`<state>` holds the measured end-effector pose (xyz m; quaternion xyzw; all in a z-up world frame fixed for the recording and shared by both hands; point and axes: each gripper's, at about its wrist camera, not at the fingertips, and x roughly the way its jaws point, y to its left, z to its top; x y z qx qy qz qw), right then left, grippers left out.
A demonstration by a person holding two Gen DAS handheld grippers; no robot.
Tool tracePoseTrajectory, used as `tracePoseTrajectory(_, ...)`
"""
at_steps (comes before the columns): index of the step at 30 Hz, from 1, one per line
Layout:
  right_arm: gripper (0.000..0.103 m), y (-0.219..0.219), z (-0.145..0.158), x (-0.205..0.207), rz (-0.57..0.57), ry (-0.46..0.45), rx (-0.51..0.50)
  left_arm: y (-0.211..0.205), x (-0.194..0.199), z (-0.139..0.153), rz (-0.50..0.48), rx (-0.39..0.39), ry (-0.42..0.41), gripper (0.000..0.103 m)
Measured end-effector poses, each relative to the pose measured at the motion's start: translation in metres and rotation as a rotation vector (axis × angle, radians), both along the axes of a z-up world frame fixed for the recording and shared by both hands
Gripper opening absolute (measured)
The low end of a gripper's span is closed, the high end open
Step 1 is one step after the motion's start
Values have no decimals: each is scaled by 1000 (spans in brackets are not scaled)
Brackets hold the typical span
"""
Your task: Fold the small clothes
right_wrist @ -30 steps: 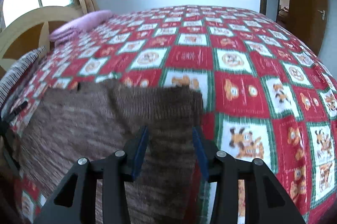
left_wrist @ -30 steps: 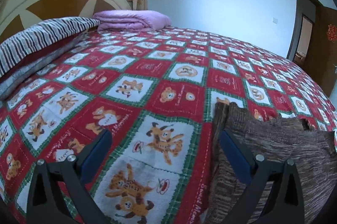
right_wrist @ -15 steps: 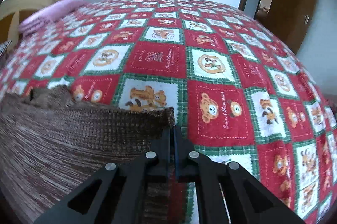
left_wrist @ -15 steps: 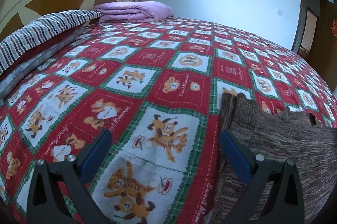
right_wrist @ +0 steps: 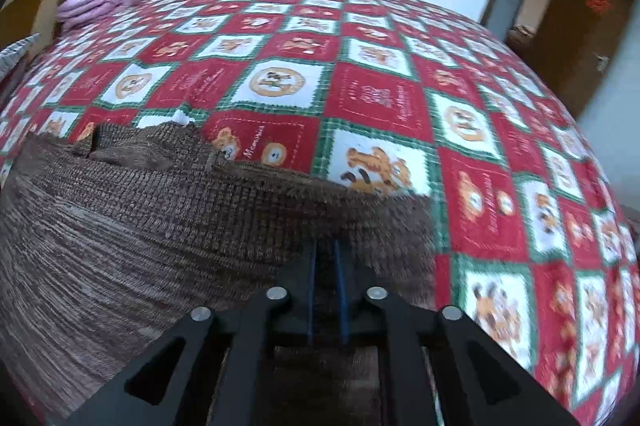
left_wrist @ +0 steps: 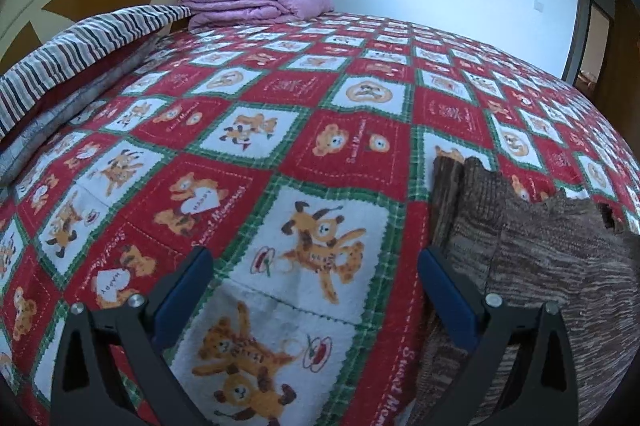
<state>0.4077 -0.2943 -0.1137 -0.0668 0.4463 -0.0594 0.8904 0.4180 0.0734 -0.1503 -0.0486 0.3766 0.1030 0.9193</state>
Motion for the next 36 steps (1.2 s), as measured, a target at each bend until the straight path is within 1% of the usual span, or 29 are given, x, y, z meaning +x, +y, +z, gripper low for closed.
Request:
tracePoseTrajectory(1, 24, 5, 4, -8, 19, -15, 17, -1, -1, 0, -2, 4, -1, 103)
tracePoseTrajectory(3, 41, 23, 13, -30, 66, -49, 53, -1, -1, 0, 0, 10, -2, 103)
tracePoseTrajectory(4, 56, 33, 15, -41, 89, -62, 68, -1, -1, 0, -1, 9, 0, 103)
tracePoseTrajectory(5, 66, 45, 15, -51, 115, -73, 83, -1, -1, 0, 0, 10, 1, 103)
tracePoseTrajectory(7, 66, 72, 13, -67, 191, -78, 119, -1, -1, 0, -1, 13, 4, 103)
tracePoseTrajectory(9, 66, 104, 9, -84, 264, -69, 116, -4, 0, -1, -23, 17, 20, 103)
tracePoseTrajectory(11, 66, 132, 4, -97, 332, -66, 88, -7, 4, -5, -71, 16, 59, 103)
tracePoseTrajectory(12, 66, 153, 1, -106, 386, -66, 55, -7, 4, -6, -84, 14, 67, 103)
tracePoseTrajectory(15, 66, 191, -6, -124, 486, -72, 2, -5, 2, -6, -92, -3, 68, 103)
tracePoseTrajectory(18, 66, 217, -14, -138, 539, -84, -45, -5, 1, -5, -91, -7, 62, 103)
tracePoseTrajectory(21, 66, 235, -21, -151, 575, -89, -84, -5, -2, -4, -102, -10, 51, 103)
tracePoseTrajectory(24, 66, 248, -30, -162, 617, -96, -142, 1, -6, -1, -140, -69, 30, 103)
tracePoseTrajectory(26, 66, 254, -36, -167, 628, -108, -184, 5, -6, -2, -138, -92, 37, 103)
tracePoseTrajectory(27, 66, 254, -38, -169, 622, -128, -194, 7, -6, -2, -137, -107, 41, 103)
tracePoseTrajectory(29, 66, 250, -39, -173, 605, -136, -177, 11, -8, -3, -136, -133, 46, 103)
tracePoseTrajectory(33, 66, 240, -38, -176, 574, -131, -120, 17, -16, -2, -142, -160, 45, 103)
tracePoseTrajectory(36, 66, 247, -39, -178, 581, -143, -162, 20, -18, -2, -160, -183, 46, 103)
